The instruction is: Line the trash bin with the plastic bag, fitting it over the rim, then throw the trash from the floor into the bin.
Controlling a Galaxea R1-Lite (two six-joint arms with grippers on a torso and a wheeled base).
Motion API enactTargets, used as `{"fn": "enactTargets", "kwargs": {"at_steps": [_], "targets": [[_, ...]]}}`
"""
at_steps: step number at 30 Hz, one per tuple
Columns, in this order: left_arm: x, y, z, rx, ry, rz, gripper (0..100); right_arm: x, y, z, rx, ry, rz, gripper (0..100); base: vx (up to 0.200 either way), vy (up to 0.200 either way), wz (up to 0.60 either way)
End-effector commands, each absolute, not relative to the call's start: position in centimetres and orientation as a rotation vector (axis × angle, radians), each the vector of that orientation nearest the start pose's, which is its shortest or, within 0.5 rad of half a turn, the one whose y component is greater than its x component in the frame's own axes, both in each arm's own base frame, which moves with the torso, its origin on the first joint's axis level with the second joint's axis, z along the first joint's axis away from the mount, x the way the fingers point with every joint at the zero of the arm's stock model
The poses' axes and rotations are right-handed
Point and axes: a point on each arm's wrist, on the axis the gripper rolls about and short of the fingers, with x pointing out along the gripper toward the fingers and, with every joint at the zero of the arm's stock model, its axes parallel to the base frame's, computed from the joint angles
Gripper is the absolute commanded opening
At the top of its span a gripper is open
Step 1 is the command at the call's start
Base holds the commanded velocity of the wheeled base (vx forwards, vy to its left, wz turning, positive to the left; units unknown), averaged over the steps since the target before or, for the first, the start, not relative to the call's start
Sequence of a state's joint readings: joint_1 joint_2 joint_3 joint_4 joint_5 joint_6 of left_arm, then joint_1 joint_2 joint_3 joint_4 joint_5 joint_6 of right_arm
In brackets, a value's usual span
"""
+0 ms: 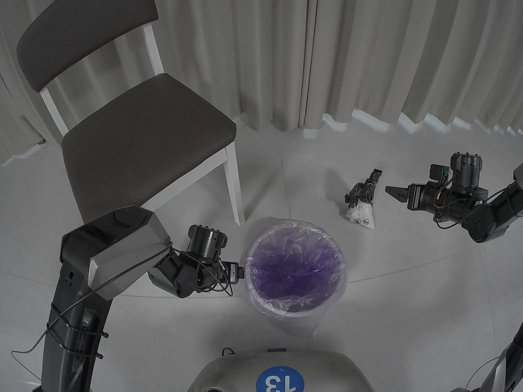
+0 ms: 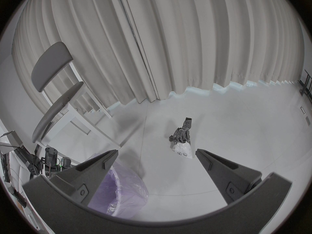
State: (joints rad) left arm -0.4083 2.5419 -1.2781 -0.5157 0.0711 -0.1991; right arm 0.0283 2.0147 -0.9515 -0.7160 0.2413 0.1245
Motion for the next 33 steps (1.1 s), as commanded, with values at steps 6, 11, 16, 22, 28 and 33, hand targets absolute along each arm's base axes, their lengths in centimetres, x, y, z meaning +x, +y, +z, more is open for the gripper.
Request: {"fn": "enactTargets", "kwargs": {"at_steps": [6,11,16,22,28,33], "targets": [[37.8,-15.7,2.5,-0.037,0.673,-0.245,100,37.6,1.4,12.0,0.161,0.363,0.242,100,0.000,0.000,0.00],[35.1,-15.4,3.7,-0.027,0.669,-0.261,100,37.6,0.9,12.0,0.164,0.364,0.232,100,0.000,0.000,0.00],[32.5,-15.7,5.6,-0.029,0.600,-0.306,100,37.7,0.3,11.9,0.168,0.371,0.216,100,0.000,0.000,0.00],[29.0,-17.0,7.6,0.015,0.535,-0.292,100,38.1,-0.9,11.9,0.176,0.378,0.189,100,0.000,0.000,0.00],[28.6,-17.5,10.2,0.000,0.374,-0.265,100,38.8,-2.1,11.0,0.188,0.388,0.178,100,0.067,0.067,0.00],[27.4,-17.4,11.3,0.061,0.328,-0.299,100,38.9,-2.8,10.8,0.198,0.390,0.192,100,0.200,0.200,0.00]]}}
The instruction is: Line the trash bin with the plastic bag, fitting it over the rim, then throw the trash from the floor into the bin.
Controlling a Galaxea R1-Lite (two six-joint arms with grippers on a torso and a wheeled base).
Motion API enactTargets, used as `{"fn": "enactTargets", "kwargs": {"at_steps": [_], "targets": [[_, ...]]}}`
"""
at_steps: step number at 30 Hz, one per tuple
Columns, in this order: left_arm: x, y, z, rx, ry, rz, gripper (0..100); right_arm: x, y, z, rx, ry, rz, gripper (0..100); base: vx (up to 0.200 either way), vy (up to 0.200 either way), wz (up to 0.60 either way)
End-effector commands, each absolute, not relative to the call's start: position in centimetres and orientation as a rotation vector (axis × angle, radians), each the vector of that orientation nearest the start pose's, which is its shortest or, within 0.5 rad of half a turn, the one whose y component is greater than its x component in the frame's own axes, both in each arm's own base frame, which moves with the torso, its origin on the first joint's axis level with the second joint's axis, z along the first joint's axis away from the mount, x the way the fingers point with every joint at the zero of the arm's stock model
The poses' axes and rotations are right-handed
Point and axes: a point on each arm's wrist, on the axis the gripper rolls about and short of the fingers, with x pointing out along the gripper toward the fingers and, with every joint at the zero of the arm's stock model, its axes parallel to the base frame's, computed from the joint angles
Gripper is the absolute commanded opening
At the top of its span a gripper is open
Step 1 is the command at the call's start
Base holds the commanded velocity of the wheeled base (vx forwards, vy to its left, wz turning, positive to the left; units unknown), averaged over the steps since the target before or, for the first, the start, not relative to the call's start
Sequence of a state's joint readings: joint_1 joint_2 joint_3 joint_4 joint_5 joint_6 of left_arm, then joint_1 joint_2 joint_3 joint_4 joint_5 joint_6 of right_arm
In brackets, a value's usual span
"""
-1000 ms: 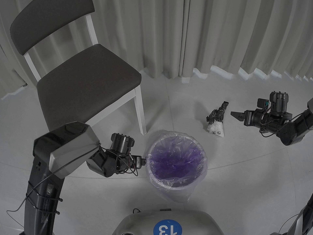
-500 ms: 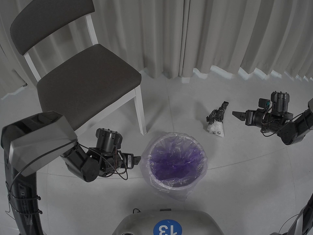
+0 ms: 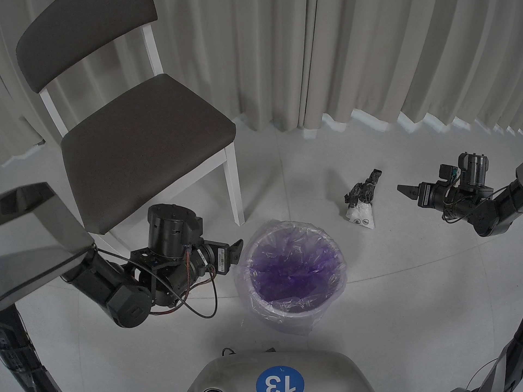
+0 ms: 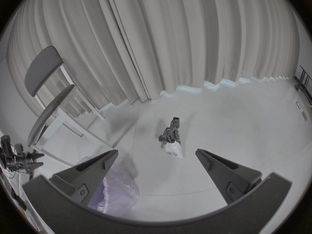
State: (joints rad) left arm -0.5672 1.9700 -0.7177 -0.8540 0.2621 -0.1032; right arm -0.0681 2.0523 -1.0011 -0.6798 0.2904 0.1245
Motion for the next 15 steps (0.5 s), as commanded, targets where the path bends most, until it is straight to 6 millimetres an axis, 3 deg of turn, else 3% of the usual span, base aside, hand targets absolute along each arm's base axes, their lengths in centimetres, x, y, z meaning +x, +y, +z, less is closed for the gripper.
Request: {"fn": "enactTargets", "kwargs": {"at_steps": [1,6,15], "targets": [[27.4,-17.4,11.3,0.061,0.328,-0.299,100,38.9,-2.8,10.8,0.198,0.390,0.192,100,0.200,0.200,0.00],[27.0,-18.0,12.5,0.039,0.286,-0.315,100,38.9,-3.3,10.9,0.201,0.390,0.182,100,0.040,0.040,0.00],[23.1,-18.5,15.6,-0.018,0.221,-0.412,100,39.4,-3.6,10.1,0.206,0.409,0.175,100,0.000,0.000,0.00]]}}
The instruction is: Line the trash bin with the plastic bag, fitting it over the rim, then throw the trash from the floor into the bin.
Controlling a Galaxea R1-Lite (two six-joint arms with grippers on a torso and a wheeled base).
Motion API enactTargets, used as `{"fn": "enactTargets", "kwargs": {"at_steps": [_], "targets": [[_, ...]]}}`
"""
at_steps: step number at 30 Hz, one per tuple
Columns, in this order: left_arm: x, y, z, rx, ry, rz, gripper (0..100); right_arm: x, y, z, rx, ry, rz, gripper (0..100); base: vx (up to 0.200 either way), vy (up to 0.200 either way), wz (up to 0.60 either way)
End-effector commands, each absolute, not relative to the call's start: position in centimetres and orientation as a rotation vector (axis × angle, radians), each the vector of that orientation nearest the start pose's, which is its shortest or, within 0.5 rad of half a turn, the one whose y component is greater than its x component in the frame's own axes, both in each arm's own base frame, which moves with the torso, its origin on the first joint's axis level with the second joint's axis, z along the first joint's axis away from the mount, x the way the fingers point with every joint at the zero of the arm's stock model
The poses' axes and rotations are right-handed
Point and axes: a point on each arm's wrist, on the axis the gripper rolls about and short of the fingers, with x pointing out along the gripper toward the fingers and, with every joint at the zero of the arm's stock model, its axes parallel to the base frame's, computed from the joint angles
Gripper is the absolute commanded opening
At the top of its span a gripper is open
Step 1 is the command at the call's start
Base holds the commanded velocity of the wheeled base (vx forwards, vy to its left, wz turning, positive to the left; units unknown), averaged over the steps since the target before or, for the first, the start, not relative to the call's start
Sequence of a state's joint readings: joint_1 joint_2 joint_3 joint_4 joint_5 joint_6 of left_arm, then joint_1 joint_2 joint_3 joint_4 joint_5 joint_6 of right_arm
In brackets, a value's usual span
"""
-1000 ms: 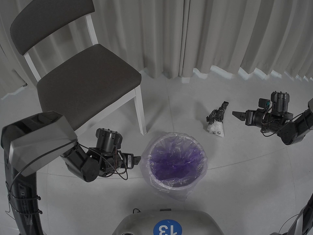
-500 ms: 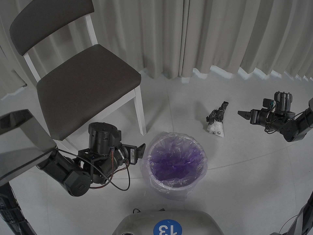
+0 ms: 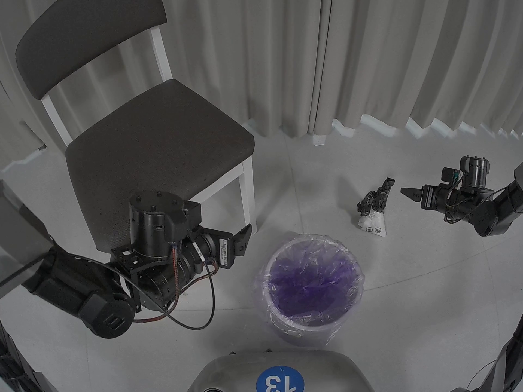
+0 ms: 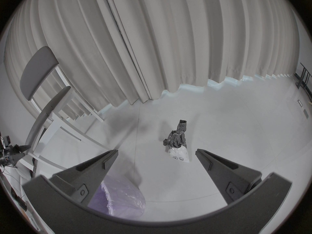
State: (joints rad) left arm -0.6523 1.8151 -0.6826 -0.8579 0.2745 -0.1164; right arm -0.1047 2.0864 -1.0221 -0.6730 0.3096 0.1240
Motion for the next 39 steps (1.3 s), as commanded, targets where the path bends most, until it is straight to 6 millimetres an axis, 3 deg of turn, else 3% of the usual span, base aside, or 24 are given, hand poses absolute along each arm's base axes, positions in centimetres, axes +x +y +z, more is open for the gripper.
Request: {"fn": "enactTargets", "kwargs": {"at_steps": [1,4,10,18,23,27,30,39], "targets": [[23.0,-18.6,15.6,-0.018,0.220,-0.415,100,39.4,-3.6,10.1,0.207,0.411,0.175,100,0.000,0.000,0.00],[22.2,-18.9,16.1,-0.056,0.198,-0.445,100,39.4,-3.5,10.1,0.207,0.414,0.176,100,0.000,0.000,0.00],[22.6,-19.2,16.5,-0.093,0.180,-0.438,100,39.4,-3.6,10.2,0.207,0.415,0.174,100,0.000,0.000,0.00],[24.6,-19.9,14.8,-0.035,0.196,-0.249,100,39.4,-3.6,10.0,0.208,0.421,0.173,100,0.000,0.000,0.00],[24.8,-20.6,15.4,-0.050,0.174,-0.270,100,39.4,-3.7,10.2,0.208,0.415,0.171,100,0.000,0.000,0.00],[24.1,-20.3,15.7,-0.079,0.191,-0.400,100,39.4,-3.7,10.1,0.210,0.419,0.171,100,0.000,0.000,0.00],[24.6,-20.3,15.1,-0.116,0.214,-0.383,100,39.4,-3.7,10.1,0.210,0.419,0.171,100,0.000,0.000,0.00],[25.9,-19.7,12.8,-0.011,0.255,-0.208,100,39.2,-3.6,9.9,0.210,0.425,0.172,100,0.000,0.000,0.00]]}}
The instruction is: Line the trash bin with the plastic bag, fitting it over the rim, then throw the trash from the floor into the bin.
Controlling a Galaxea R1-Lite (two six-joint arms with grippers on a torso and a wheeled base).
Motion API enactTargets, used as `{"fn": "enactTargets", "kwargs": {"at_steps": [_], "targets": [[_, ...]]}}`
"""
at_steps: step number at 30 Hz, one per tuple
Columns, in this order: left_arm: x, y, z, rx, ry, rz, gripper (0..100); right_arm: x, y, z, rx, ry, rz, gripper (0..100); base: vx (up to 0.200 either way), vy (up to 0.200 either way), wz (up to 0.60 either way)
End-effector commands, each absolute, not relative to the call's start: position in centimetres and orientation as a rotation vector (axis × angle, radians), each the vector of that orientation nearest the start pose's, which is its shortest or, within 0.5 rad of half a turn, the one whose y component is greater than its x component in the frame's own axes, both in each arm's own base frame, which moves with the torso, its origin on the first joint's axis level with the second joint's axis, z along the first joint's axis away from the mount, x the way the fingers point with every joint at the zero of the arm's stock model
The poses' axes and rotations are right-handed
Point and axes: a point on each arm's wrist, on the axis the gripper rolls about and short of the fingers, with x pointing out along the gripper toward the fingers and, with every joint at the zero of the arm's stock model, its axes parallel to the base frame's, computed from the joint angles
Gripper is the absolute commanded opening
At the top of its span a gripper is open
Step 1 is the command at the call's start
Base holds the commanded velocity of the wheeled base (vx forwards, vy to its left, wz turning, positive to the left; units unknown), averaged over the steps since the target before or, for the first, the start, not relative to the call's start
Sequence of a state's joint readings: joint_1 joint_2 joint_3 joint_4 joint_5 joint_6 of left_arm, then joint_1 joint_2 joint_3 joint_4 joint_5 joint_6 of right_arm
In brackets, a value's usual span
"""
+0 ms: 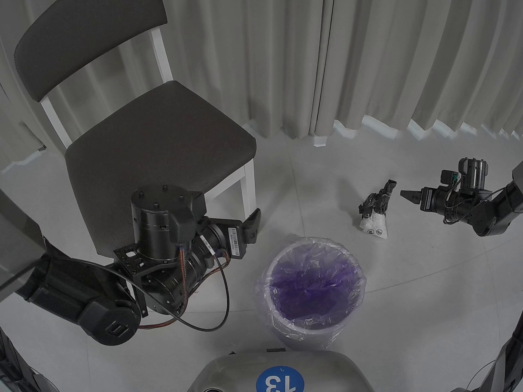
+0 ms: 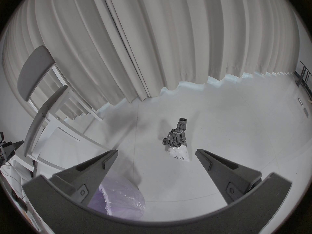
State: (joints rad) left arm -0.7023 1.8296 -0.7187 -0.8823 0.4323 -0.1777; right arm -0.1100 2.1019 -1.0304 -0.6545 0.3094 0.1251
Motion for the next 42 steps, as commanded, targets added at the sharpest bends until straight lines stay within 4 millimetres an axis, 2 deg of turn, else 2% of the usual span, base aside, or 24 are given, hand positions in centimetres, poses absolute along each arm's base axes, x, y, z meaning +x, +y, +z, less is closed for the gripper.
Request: {"fn": "enactTargets", "kwargs": {"at_steps": [1,8,16,31,36,42], "targets": [[25.9,-19.7,12.8,-0.011,0.255,-0.208,100,39.2,-3.6,9.9,0.210,0.425,0.172,100,0.000,0.000,0.00],[26.9,-19.7,12.1,0.026,0.252,-0.142,100,39.2,-3.6,10.0,0.211,0.423,0.172,100,0.000,0.000,0.00],[26.9,-19.9,12.5,0.020,0.241,-0.144,100,39.1,-3.6,10.1,0.211,0.423,0.172,100,0.000,-0.150,0.00],[25.4,-20.3,13.7,-0.021,0.222,-0.199,100,39.1,-3.8,10.1,0.212,0.422,0.168,100,0.000,0.000,0.00],[25.4,-20.3,13.4,-0.021,0.229,-0.193,100,39.1,-3.7,10.1,0.212,0.424,0.169,100,0.000,0.000,0.00],[26.7,-19.8,12.2,-0.011,0.254,-0.102,100,39.1,-3.8,10.0,0.213,0.427,0.167,100,0.000,0.000,0.00]]}}
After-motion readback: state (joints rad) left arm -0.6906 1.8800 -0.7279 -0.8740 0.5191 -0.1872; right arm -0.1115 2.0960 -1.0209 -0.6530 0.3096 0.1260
